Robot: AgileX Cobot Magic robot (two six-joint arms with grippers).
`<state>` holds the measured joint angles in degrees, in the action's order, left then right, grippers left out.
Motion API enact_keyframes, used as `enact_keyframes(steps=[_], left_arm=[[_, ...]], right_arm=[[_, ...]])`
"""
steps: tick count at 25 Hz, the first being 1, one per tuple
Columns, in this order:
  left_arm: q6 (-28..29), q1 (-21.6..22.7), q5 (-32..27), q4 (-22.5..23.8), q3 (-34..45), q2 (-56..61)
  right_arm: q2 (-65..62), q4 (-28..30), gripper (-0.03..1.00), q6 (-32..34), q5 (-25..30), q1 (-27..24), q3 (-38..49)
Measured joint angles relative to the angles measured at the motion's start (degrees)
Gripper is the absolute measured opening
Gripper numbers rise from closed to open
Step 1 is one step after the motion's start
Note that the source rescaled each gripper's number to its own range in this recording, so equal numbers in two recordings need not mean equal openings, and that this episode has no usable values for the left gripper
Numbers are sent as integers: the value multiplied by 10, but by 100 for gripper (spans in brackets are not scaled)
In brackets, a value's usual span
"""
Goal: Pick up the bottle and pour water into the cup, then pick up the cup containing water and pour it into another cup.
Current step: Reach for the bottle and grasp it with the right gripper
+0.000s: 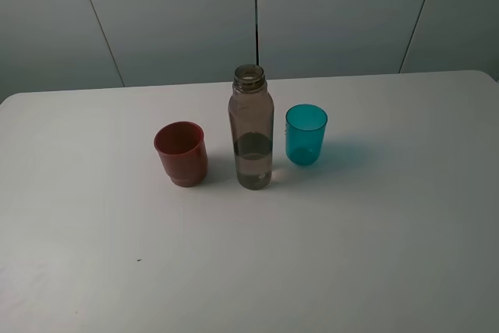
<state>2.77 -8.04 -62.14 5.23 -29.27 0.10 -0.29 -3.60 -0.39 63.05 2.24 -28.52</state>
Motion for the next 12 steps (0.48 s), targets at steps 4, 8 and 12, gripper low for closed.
enact_keyframes(steps=[4,8,12], left_arm=[[0,0,0,0,0,0],[0,0,0,0,0,0],[0,0,0,0,0,0]], right_arm=[[0,0,100,0,0,0,0],[0,0,100,0,0,0,0],[0,0,100,4,0,0,0]])
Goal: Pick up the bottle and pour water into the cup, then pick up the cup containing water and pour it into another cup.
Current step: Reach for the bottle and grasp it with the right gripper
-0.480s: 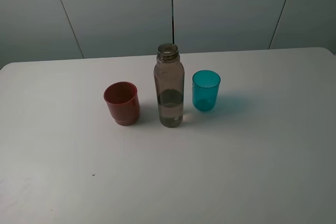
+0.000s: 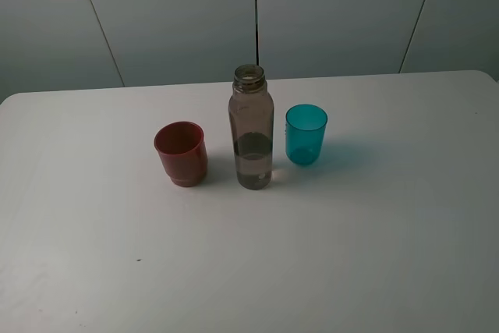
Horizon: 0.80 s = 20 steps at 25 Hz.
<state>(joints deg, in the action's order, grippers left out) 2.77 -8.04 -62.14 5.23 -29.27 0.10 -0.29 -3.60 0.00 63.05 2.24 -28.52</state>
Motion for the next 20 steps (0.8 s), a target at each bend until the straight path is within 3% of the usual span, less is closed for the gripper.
enact_keyframes(steps=[17,20], left_arm=[[0,0,0,0,0,0],[0,0,0,0,0,0]], right_arm=[[0,0,100,0,0,0,0],[0,25,100,0,-1,1,0]])
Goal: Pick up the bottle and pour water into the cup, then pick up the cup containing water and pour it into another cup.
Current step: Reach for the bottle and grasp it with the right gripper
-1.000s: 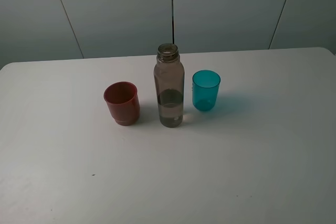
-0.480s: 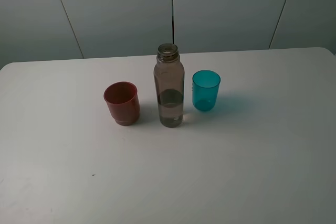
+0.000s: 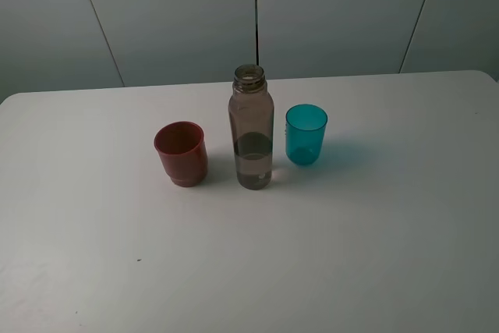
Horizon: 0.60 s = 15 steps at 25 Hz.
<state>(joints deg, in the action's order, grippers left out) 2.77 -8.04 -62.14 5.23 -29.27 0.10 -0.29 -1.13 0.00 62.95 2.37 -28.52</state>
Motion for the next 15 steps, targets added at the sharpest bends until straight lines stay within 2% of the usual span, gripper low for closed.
enact_keyframes(steps=[2,4,6,10,12,15], left_arm=[[0,0,0,0,0,0],[0,0,0,0,0,0],[0,0,0,0,0,0],[0,0,0,0,0,0],[0,0,0,0,0,0],[0,0,0,0,0,0]], right_arm=[[2,2,100,3,0,4,0],[21,-33,100,3,0,4,0],[72,-80,100,3,-1,4,-3],[213,-103,100,6,-8,4,-34],[306,-111,100,7,-38,4,-58],[420,-117,100,23,-136,10,-97]])
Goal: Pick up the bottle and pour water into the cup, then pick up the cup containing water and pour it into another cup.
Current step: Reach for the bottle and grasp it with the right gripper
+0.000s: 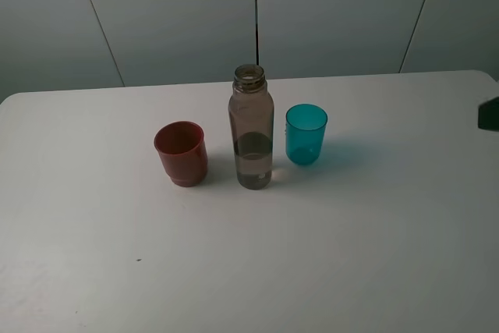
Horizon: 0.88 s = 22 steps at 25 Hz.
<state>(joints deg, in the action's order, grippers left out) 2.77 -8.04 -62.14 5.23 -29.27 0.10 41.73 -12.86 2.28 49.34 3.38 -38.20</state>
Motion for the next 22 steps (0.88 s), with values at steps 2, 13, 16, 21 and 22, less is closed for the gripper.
enact_keyframes(steps=[2,13,16,21,22], left_arm=[[0,0,0,0,0,0],[0,0,0,0,0,0],[0,0,0,0,0,0],[0,0,0,0,0,0],[0,0,0,0,0,0]], right_arm=[[53,1,100,26,-74,26,-15],[212,39,100,17,-408,375,1],[232,24,100,7,-518,424,47],[260,-11,100,-11,-594,474,126],[269,-14,100,-16,-594,476,130]])
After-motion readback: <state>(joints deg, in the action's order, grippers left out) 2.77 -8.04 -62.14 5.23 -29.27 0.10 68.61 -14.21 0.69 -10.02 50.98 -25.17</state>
